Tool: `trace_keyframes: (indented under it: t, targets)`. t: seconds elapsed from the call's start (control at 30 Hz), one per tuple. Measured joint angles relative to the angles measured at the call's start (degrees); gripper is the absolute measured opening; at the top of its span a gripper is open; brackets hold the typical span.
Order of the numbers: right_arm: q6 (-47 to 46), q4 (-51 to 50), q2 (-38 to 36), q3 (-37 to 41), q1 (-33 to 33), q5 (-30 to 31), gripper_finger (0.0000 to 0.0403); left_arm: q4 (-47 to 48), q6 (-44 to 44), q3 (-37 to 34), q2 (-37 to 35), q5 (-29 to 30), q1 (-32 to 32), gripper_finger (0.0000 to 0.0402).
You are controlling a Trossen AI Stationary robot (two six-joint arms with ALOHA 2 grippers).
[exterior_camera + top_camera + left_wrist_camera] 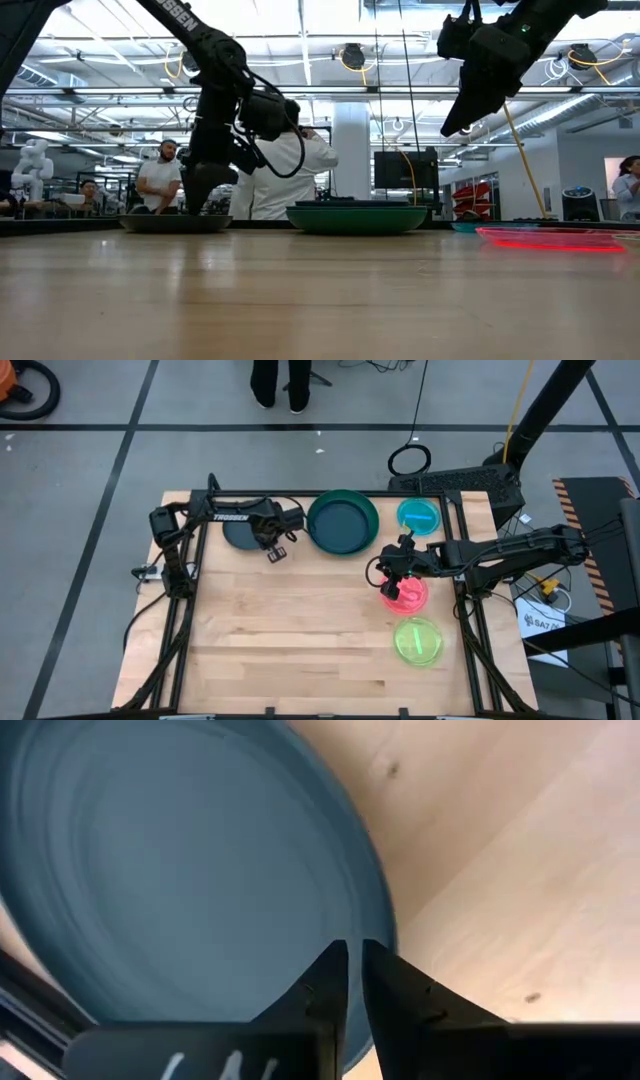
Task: Stack plastic plates
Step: Stack the dark blue plate on top of the dark blue plate
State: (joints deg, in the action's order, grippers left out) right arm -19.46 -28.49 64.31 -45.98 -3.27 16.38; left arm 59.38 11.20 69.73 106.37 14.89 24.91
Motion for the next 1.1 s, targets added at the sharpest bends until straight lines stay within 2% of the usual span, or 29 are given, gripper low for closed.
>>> trace_keyframes:
  t: [0.3, 0.47, 0.6, 0.8, 0.9, 1.03, 1.1]
  targets:
    - [0.48, 0.02, 0.0, 0.0, 0.0, 0.01, 0.0018, 0.37, 3.11, 0.0, 0.0, 0.35, -1.83, 0.0043]
    - [0.48, 0.19, 0.0, 0.0, 0.0, 0.02, 0.0018, 0.45, 2.51, 0.0, 0.0, 3.19, -2.21, 0.0043]
    - [0.48, 0.55, 0.0, 0.0, 0.0, 0.02, 0.0018, 0.73, 2.23, 0.0, 0.0, 8.0, -2.1, 0.0043]
    - [0.68, 0.55, 0.0, 0.0, 0.0, 0.11, 0.0018, 2.89, -0.24, 0.0, -4.12, 7.8, -2.9, 0.0042]
    - [0.76, 0.72, 0.0, 0.02, 0.0, 0.17, 0.0018, 0.57, -4.77, -0.55, -9.68, 4.19, -3.18, 0.0042]
    - [0.9, 0.73, 0.0, 0.02, 0.0, 0.24, 0.0018, -9.88, -12.03, -5.64, -19.01, -10.36, -1.43, 0.0042]
    - [0.9, 0.76, 0.0, 0.02, 0.0, 0.24, 0.0018, -13.51, -12.12, -8.44, -22.13, -12.83, -1.4, 0.0042]
